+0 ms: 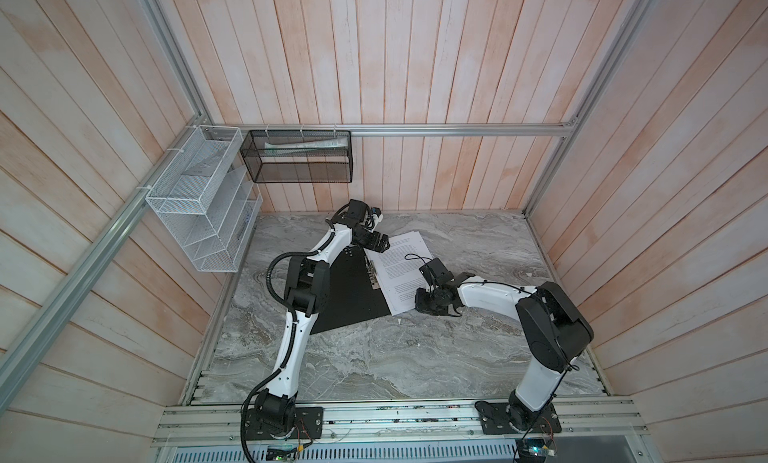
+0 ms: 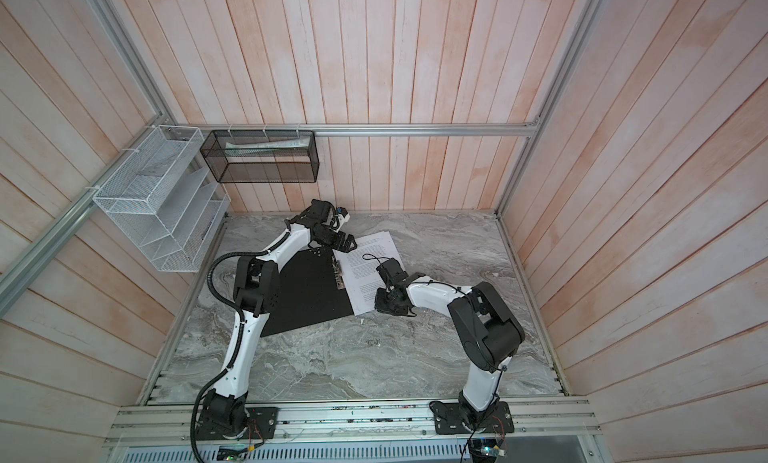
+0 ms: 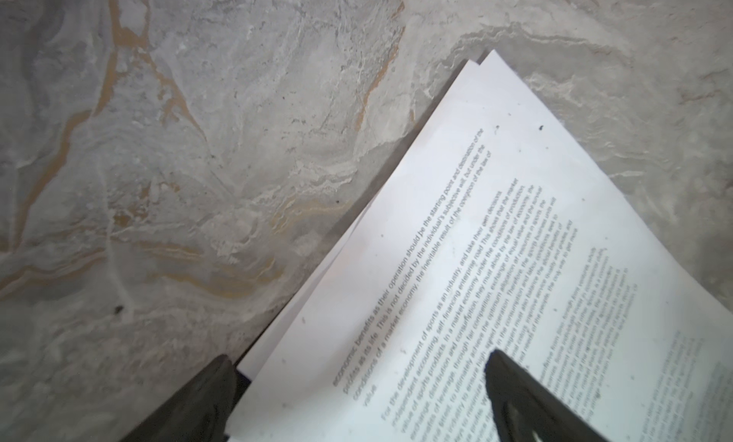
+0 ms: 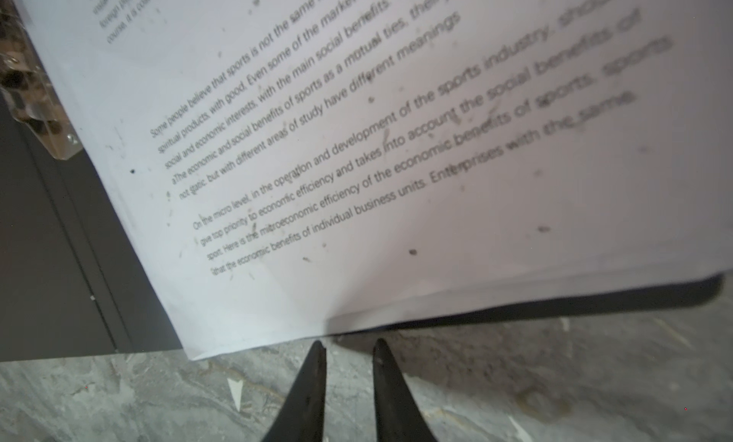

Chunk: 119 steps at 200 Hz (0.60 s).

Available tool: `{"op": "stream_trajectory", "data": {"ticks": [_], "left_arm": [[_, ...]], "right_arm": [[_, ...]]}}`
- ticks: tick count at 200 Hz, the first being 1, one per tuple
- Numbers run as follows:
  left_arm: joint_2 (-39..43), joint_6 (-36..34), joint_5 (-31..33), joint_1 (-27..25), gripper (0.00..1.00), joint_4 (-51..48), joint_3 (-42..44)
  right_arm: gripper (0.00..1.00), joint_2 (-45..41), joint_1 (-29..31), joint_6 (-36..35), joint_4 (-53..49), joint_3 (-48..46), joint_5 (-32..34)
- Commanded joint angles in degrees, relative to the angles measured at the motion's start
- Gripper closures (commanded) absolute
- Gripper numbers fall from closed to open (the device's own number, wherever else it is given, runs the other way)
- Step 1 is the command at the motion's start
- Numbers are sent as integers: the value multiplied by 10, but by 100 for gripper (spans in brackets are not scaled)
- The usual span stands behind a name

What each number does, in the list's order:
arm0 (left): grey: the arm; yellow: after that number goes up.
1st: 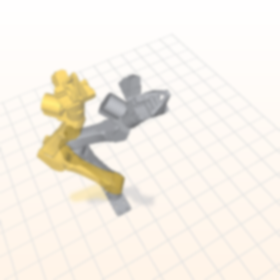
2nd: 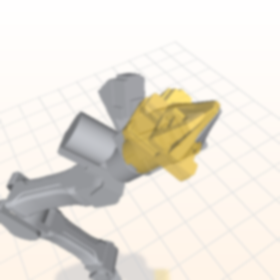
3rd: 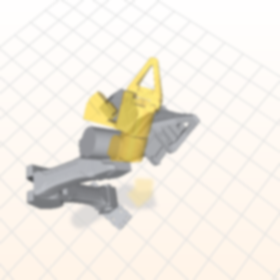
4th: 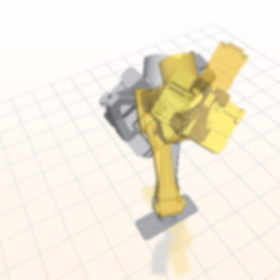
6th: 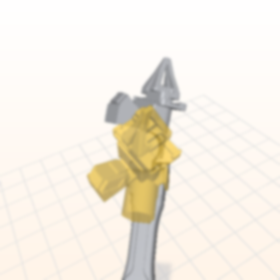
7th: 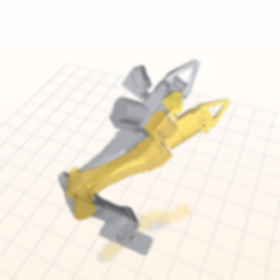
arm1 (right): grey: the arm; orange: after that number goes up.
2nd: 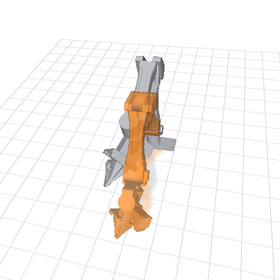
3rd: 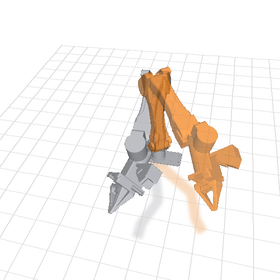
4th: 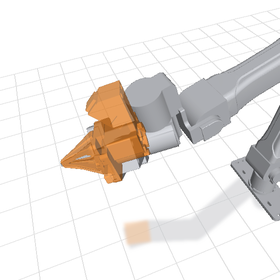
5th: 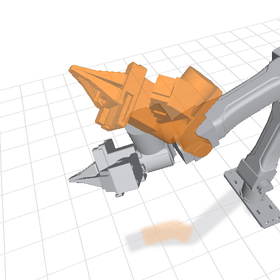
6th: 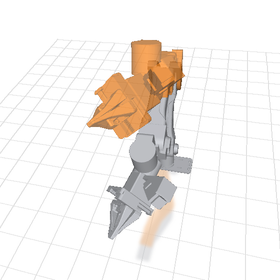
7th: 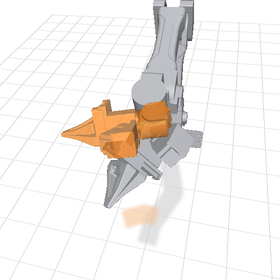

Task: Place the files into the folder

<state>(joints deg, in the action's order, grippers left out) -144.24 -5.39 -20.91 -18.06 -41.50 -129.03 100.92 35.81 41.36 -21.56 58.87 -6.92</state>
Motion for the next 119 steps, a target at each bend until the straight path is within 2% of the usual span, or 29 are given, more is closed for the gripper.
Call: {"op": "stream_trajectory", "data": {"ticks": [1, 31, 47, 89, 101, 119], "left_arm": [[81, 7, 8, 0, 0, -11, 12], [131, 4, 27, 3, 0, -29, 40], [164, 25, 29, 11, 0, -27, 96], [283, 94, -73, 44, 0, 83, 372], [304, 95, -107, 44, 0, 112, 432], [317, 134, -149, 44, 0, 164, 496]], "right_arm": [[74, -43, 1, -16, -48, 17, 2], [73, -73, -18, -26, -67, 40, -24], [73, -87, -44, -27, -56, 46, -37], [77, -60, -187, -50, 35, 49, -90], [78, -38, -212, -62, 51, 61, -105], [79, 14, -240, -78, 60, 88, -138]]}}
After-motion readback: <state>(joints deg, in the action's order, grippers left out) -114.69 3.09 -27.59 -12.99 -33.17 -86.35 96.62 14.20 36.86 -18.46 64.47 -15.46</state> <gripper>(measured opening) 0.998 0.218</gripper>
